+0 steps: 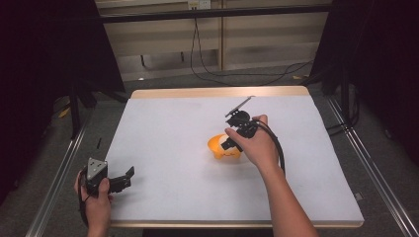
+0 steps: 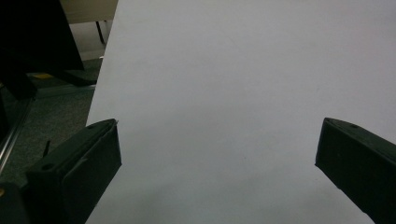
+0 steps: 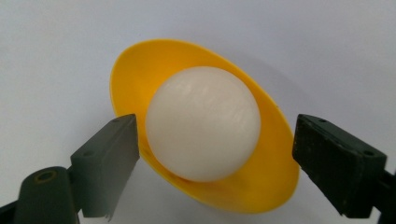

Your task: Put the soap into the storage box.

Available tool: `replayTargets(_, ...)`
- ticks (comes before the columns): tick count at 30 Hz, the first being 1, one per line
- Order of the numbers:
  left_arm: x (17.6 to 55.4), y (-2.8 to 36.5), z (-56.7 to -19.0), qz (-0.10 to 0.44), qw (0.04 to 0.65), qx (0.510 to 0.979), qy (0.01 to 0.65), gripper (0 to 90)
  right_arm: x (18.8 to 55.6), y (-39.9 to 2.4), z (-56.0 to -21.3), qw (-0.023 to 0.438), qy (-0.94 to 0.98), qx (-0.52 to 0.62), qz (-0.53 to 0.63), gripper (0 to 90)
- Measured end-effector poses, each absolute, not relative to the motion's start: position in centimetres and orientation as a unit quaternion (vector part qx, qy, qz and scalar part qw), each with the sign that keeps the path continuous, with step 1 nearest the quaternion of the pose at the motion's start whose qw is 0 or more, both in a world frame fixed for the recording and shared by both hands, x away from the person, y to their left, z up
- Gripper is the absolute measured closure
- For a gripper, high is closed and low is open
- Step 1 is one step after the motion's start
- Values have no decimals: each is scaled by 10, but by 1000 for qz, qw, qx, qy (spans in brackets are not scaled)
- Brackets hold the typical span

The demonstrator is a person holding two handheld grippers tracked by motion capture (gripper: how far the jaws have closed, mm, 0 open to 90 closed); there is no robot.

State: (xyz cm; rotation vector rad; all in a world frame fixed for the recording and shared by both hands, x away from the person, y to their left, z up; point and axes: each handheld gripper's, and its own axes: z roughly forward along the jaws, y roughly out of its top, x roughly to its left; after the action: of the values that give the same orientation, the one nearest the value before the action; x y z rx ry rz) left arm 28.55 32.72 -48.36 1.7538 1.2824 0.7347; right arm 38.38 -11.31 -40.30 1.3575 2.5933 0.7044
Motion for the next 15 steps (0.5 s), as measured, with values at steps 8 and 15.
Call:
replayTargets(8, 286, 327, -484, 292, 411, 698, 508, 1, 375, -128, -399, 81, 855, 455, 235, 70)
replayTargets(15, 285, 327, -484, 293, 412, 697, 509, 1, 366, -146, -405, 83, 849, 464, 238, 43)
